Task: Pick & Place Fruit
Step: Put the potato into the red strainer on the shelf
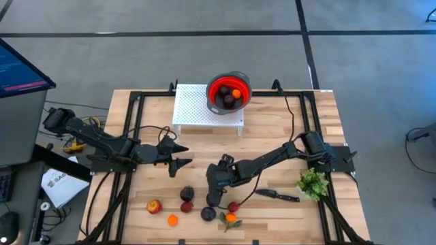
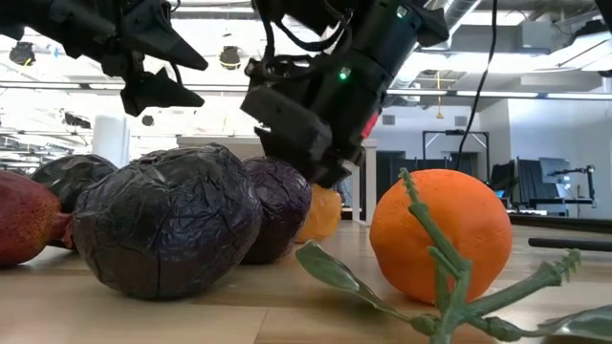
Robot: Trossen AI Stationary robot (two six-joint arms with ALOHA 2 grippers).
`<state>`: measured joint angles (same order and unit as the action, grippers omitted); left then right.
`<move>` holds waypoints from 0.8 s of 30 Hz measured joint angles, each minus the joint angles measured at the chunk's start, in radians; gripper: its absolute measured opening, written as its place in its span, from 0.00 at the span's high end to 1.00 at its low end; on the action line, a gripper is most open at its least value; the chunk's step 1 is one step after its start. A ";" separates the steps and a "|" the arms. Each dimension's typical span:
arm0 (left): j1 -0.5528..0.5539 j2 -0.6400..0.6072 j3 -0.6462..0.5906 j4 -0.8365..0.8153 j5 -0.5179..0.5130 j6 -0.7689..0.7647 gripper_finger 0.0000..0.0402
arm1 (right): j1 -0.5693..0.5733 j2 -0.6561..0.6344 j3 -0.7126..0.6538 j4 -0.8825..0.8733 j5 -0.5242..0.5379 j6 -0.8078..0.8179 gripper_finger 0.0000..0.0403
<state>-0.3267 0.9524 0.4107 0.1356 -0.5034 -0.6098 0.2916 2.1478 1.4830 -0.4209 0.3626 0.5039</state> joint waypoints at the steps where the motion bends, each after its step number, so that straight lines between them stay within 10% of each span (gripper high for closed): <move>1: 0.000 0.000 0.000 0.000 -0.003 0.001 0.28 | -0.002 -0.001 0.001 0.000 0.000 -0.014 0.41; 6: 0.000 0.000 0.000 0.001 -0.029 0.029 0.28 | -0.021 -0.013 0.000 -0.014 -0.002 -0.124 0.56; 24: 0.133 0.000 0.001 0.270 -0.100 0.348 0.28 | -0.289 -0.486 0.001 -0.003 0.005 -0.587 0.52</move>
<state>-0.1940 0.9526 0.4114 0.4054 -0.6031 -0.2620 0.0025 1.6619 1.4837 -0.4237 0.3672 -0.0831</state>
